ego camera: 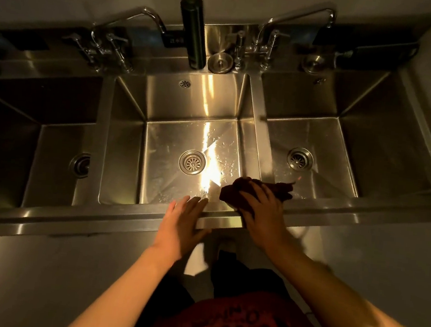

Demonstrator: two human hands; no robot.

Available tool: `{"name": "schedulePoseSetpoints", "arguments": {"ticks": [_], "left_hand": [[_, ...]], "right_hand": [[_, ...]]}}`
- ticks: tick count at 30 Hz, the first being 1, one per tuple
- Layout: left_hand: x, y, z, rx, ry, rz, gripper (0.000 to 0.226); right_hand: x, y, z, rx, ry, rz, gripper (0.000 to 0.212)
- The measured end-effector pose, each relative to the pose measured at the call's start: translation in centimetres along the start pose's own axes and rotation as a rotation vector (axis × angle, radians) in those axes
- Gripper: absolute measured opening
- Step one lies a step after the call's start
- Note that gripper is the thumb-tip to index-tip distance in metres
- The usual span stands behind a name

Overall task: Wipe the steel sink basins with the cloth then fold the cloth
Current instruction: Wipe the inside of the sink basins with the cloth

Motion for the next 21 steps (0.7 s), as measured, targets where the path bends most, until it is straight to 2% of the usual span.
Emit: {"name": "schedulePoseSetpoints", "arguments": {"ticks": [6,11,16,21], "left_hand": [[3.4,-4.9,3.0,0.115,0.138,0.084,0.08],[6.6,-9.2,3.6,0.134,0.127,0.201,0.074],[9.9,-13.2,5.1,0.025,0.098,0.262,0.061],[14.0,-19.8,5.7,0.001,0.062,0.256,0.073]], "right_hand": [[0.3,-6.0,-3.3,-0.005,-0.063,0.114,0.052],[-0.7,-13.6,-6.6,-0.034,-0.128,0.251,0.057],[-1.2,-20.7,-11.0,-0.003,-0.144,0.353,0.06],[-1.7,-27.3,-14.8,0.026,-0.153,0.4,0.057]]}}
Point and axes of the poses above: each hand's wrist, its own x-axis away from the middle knuckle, its own z-axis out of the back of the hand, y = z × x, the point moved 3 cm from there along -x, towards the middle knuckle, and after that the axes turned 2 degrees about y, right-handed, at the moved point
